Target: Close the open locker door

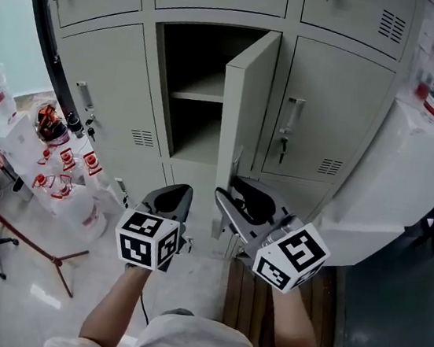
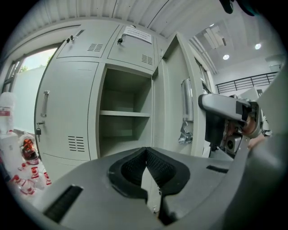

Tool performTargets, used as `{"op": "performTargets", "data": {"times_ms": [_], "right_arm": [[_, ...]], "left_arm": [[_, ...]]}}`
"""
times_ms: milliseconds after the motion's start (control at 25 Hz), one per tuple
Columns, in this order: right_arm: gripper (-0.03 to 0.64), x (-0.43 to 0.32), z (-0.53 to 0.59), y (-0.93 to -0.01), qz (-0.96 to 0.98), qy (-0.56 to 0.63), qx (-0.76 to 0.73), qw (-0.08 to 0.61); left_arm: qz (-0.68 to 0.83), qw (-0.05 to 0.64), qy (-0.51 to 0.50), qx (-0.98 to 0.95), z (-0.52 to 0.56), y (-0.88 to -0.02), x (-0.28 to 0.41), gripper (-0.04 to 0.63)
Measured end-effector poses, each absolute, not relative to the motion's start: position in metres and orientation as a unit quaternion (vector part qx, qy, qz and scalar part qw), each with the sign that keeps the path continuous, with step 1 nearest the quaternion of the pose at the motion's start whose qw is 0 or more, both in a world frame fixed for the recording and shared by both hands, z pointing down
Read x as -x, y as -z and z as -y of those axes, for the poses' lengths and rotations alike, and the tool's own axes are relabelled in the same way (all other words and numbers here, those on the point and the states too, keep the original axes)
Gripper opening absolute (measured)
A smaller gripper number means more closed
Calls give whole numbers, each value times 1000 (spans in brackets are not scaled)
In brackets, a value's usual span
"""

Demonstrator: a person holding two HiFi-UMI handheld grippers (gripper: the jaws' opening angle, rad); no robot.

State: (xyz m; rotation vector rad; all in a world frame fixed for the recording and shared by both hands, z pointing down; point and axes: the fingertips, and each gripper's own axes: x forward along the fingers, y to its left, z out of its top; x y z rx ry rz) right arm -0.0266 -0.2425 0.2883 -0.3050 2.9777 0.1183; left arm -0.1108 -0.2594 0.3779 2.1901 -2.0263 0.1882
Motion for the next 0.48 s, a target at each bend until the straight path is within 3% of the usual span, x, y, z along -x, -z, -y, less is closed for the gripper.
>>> {"op": "performTargets", "data": {"times_ms": [480], "right_arm": [[120,63,241,-288,-994,-43,67,76]], "left_arm": [[695,81,-70,-711,258,-379,130,6]]}}
